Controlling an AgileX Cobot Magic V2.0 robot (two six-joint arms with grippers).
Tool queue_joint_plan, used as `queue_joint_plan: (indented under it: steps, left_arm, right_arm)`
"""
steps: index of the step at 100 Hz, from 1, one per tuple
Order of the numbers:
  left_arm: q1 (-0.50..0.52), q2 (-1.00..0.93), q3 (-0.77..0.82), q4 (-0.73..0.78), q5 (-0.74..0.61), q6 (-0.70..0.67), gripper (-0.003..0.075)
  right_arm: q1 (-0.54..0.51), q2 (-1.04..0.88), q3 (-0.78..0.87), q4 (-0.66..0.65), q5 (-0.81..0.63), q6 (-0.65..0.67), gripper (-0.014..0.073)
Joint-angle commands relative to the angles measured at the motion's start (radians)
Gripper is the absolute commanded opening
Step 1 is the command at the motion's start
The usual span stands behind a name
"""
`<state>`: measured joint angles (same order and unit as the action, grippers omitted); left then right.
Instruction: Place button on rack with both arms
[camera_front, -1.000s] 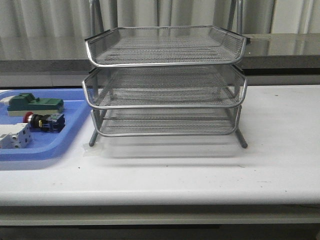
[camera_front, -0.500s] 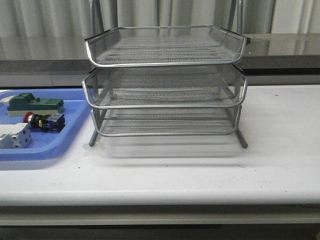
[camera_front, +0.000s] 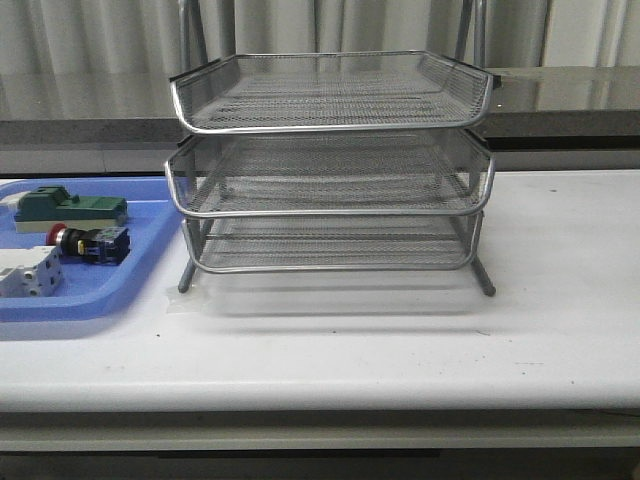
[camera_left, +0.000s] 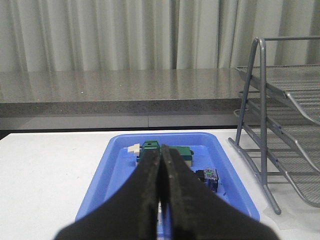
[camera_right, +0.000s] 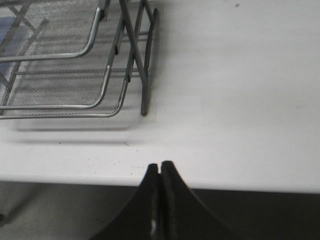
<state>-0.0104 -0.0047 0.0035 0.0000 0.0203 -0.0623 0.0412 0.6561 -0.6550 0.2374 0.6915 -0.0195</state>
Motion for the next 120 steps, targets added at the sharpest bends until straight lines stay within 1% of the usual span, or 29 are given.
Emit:
queue_joint_plan:
  steps: [1,9,15,23,30,35,40,44,47,54,61,68,80,92,106,120]
  left_arm:
    - [0.003,-0.032,0.035,-0.006,-0.081,-0.006,-0.0020]
    - [0.003,-0.032,0.035,-0.006,-0.081,-0.006,-0.0020]
    - [0.003,-0.032,0.035,-0.006,-0.081,-0.006,-0.0020]
    - [0.003,-0.032,0.035,-0.006,-0.081,-0.006,-0.0020]
    - [0.003,-0.032,0.035,-0.006,-0.081,-0.006,-0.0020]
    - [0.003,-0.032,0.035,-0.006,-0.081,-0.006,-0.0020]
    - [0.003,-0.032,0.035,-0.006,-0.081,-0.006,-0.0020]
    - [0.003,-0.032,0.035,-0.006,-0.081,-0.006,-0.0020]
    - [0.003,-0.032,0.035,-0.006,-0.081,-0.006,-0.0020]
    - [0.003,-0.032,0.035,-0.006,-0.081,-0.006,-0.0020]
    - [0.003,-0.032,0.035,-0.006,-0.081,-0.006,-0.0020]
    - [0.003,-0.032,0.035,-0.006,-0.081,-0.006,-0.0020]
    - [0.003,-0.032,0.035,-0.006,-0.081,-0.006,-0.0020]
    - [0.003,-0.032,0.035,-0.006,-0.081,-0.006,-0.0020]
    - [0.003,-0.032,0.035,-0.006,-0.081,-0.006,-0.0020]
    - [0.003,-0.032,0.035,-0.006,-0.081,-0.006,-0.0020]
  right_arm:
    - [-0.005,0.054,-0.035,0.074,-0.054,-0.003,-0.0059]
    - [-0.005,0.097,-0.035,0.148,-0.054,-0.003,-0.0046]
    - [-0.005,0.124,-0.035,0.204,-0.055,-0.003,-0.0014]
    - [-0.005,0.173,-0.035,0.287,-0.063,-0.003,0.0080]
    - [-0.005,0.214,-0.035,0.345,-0.072,-0.003,0.0192]
    - [-0.004,0.242,-0.035,0.377,-0.082,-0.004,0.0288]
    - [-0.004,0.269,-0.035,0.403,-0.092,-0.015,0.0360]
    - [-0.004,0.292,-0.035,0.427,-0.102,-0.033,0.0402]
    - [-0.004,0.308,-0.035,0.448,-0.111,-0.052,0.0418]
    - [-0.004,0.347,-0.035,0.522,-0.143,-0.114,0.0423]
    - [-0.004,0.391,-0.035,0.632,-0.171,-0.197,0.0423]
    - [-0.004,0.441,-0.035,0.769,-0.180,-0.310,0.0423]
    - [-0.004,0.538,-0.035,1.018,-0.167,-0.554,0.0423]
    - [-0.004,0.633,-0.035,1.203,-0.146,-0.733,0.0423]
    - [-0.004,0.730,-0.037,1.350,-0.115,-0.876,0.0423]
    - [-0.004,0.805,-0.038,1.447,-0.074,-0.965,0.0423]
